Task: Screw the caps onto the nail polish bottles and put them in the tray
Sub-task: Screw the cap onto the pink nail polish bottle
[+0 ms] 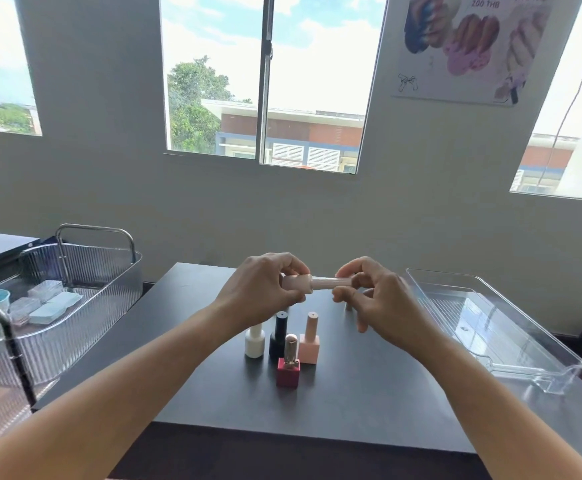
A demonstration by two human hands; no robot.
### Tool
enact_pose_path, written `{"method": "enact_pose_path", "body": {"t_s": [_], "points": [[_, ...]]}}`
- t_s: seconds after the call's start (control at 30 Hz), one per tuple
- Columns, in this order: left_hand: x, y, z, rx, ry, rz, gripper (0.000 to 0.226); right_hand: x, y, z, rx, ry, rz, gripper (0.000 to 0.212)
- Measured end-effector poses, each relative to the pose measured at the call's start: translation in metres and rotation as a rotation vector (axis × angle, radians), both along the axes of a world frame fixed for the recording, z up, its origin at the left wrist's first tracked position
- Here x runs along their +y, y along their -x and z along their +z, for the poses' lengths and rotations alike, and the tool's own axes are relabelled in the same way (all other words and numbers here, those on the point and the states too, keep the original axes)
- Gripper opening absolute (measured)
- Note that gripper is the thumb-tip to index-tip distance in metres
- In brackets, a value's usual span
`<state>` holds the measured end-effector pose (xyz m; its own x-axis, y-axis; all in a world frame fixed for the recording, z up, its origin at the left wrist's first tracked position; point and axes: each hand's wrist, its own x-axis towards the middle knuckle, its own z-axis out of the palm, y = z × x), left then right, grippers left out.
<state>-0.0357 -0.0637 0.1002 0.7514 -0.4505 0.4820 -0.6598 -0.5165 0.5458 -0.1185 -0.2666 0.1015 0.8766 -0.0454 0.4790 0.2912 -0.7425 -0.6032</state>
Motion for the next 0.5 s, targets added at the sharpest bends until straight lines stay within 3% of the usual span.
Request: {"method": "enact_pose_path", "body": {"t_s": [0.07,0.2,0.27,0.5], "points": [[-0.0017,0.0007,-0.0001,-0.009,-0.012,0.000,0.029,0.0005,0.0008,0.0007,-0.015,-0.005,-0.011,0.007],[-0.0047,0.0011,-0.0012,-0.022,-0.017,-0.009,0.029,0.0002,0.0026,0.0041,0.048,0.000,-0.091,0.053],[-0.0056,0.0009,-0.0015,-0.022,-0.023,-0.015,0.029,-0.0022,0.0024,0.0041,0.095,-0.002,-0.120,0.065],[-0.0103,-0.0007,-0.0008,-0.026,-0.057,-0.020,0.029,-0.0042,0.0040,-0.0002,0.009,0.253,-0.120,0.042]]}}
